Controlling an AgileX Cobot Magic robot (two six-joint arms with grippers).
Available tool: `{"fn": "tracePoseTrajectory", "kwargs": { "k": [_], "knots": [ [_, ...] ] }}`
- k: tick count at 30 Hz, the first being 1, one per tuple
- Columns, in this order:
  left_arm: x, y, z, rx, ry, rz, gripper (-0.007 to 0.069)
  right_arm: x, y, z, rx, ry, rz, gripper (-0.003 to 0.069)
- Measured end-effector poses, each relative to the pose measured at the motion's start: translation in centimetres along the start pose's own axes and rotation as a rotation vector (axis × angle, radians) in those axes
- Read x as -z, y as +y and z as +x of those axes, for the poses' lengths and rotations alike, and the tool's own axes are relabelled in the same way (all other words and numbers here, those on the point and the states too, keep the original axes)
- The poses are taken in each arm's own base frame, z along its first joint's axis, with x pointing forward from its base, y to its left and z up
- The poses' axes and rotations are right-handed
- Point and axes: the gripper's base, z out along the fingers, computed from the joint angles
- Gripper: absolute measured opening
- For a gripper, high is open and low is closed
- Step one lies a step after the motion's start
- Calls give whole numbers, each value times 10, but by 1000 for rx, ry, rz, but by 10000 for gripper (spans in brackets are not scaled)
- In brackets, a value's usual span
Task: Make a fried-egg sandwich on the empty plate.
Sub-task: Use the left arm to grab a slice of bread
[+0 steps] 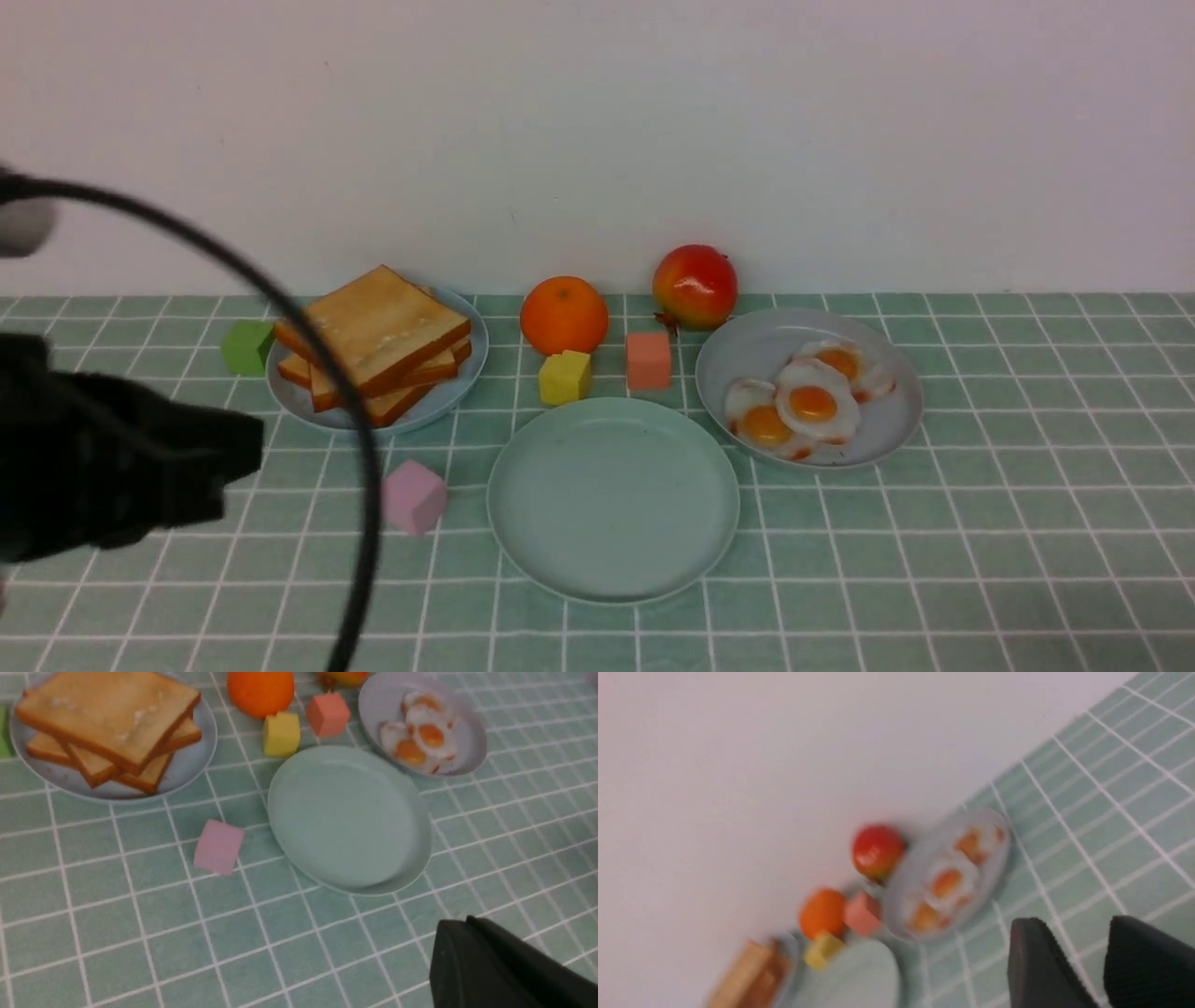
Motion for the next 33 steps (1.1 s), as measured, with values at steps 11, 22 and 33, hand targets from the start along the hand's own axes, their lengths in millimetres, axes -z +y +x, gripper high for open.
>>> {"fn": "tracePoseTrajectory", "kwargs": {
  "k": [11,22,33],
  "knots": [
    [-119,26,-54,-128,365,-168,3,1,118,-81,476,515,-129,62],
    [-216,58,-92,-205,458,-251,3,-7,179,-118,746,673,-370,0],
    [-268,107,-102,-316,519,-249,153,-3,187,-125,801,626,-420,4]
  ]
}}
